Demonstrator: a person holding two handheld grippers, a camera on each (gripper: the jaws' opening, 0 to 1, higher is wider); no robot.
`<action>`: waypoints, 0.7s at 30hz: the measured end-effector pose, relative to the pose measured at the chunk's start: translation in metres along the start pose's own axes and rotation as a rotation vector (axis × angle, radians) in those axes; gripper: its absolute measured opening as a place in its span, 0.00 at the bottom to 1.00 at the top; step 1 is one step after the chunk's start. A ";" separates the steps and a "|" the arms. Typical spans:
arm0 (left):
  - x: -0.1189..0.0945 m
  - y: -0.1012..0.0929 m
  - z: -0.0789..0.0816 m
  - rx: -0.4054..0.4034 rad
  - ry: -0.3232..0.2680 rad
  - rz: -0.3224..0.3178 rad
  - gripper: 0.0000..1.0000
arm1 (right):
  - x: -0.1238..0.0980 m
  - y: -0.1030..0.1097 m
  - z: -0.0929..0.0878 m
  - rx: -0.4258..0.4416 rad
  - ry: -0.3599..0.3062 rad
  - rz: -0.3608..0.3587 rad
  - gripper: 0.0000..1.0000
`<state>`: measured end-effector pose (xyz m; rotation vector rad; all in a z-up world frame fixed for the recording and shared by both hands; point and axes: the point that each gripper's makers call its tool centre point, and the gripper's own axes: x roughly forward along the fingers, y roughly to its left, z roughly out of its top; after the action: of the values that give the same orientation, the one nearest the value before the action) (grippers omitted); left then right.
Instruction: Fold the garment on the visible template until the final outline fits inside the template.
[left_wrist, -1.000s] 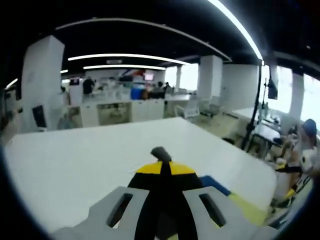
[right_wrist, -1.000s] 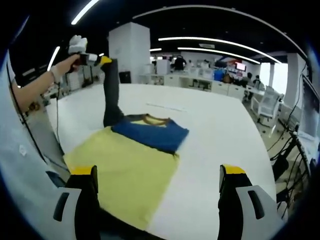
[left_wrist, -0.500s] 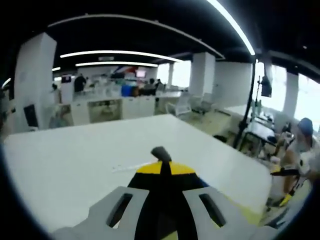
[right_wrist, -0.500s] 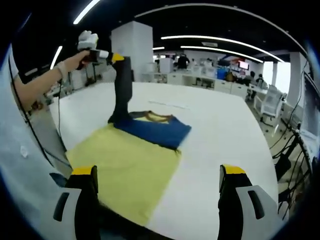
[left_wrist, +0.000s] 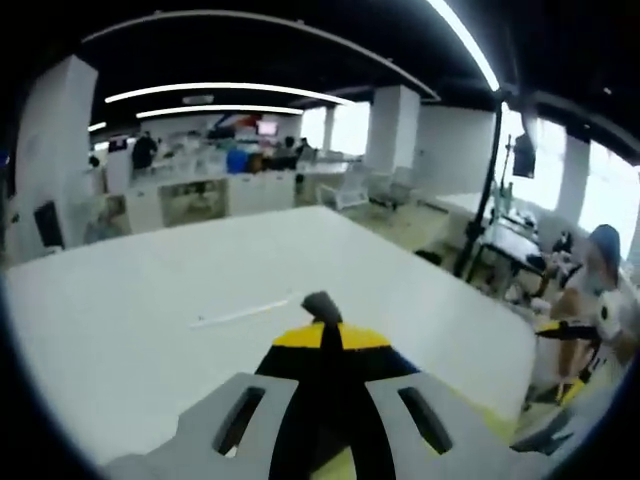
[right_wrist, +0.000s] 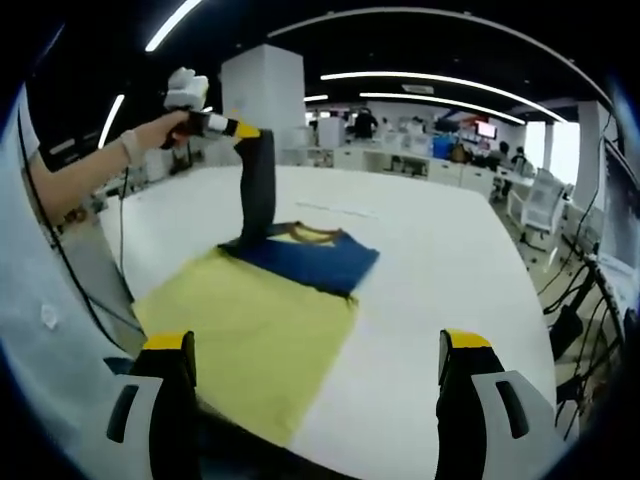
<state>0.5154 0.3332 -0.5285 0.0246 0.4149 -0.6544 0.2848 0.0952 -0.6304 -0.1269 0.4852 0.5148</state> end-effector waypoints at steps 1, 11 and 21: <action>0.001 -0.002 -0.002 -0.004 0.004 -0.003 0.00 | 0.000 0.000 0.000 0.000 0.001 0.001 1.00; 0.021 -0.016 -0.024 -0.022 0.062 -0.036 0.00 | -0.004 -0.003 -0.003 0.001 0.002 -0.003 1.00; 0.046 -0.027 -0.047 -0.045 0.112 -0.064 0.00 | -0.003 -0.001 -0.004 0.004 0.006 0.008 1.00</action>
<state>0.5146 0.2917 -0.5866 0.0053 0.5403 -0.7083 0.2811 0.0916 -0.6327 -0.1223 0.4924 0.5210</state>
